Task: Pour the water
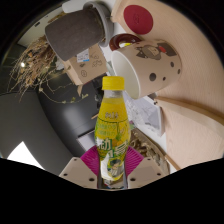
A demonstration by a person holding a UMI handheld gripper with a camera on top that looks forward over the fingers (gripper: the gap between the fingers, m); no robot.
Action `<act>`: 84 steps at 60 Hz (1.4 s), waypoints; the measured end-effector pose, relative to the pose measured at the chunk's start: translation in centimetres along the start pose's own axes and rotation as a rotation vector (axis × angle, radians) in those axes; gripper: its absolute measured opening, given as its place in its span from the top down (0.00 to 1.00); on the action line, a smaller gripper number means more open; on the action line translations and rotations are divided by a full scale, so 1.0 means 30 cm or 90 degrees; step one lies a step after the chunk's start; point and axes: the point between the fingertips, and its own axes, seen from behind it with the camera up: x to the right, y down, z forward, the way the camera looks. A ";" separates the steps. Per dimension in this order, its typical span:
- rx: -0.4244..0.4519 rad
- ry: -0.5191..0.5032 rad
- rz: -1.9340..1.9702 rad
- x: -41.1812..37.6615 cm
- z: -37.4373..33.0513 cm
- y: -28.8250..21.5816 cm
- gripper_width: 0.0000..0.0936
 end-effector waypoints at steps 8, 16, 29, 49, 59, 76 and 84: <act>-0.017 0.024 -0.027 0.011 0.001 0.004 0.69; -0.041 0.081 -0.201 -0.014 -0.024 0.024 0.69; -0.005 0.080 -0.633 -0.332 -0.107 -0.068 0.69; 0.127 0.188 -1.151 -0.558 -0.283 -0.509 0.69; 0.103 0.298 -1.232 -0.376 -0.300 -0.754 0.69; 0.023 0.353 -1.229 -0.056 -0.279 -0.890 0.68; 0.033 0.341 -1.241 -0.028 -0.282 -0.889 0.65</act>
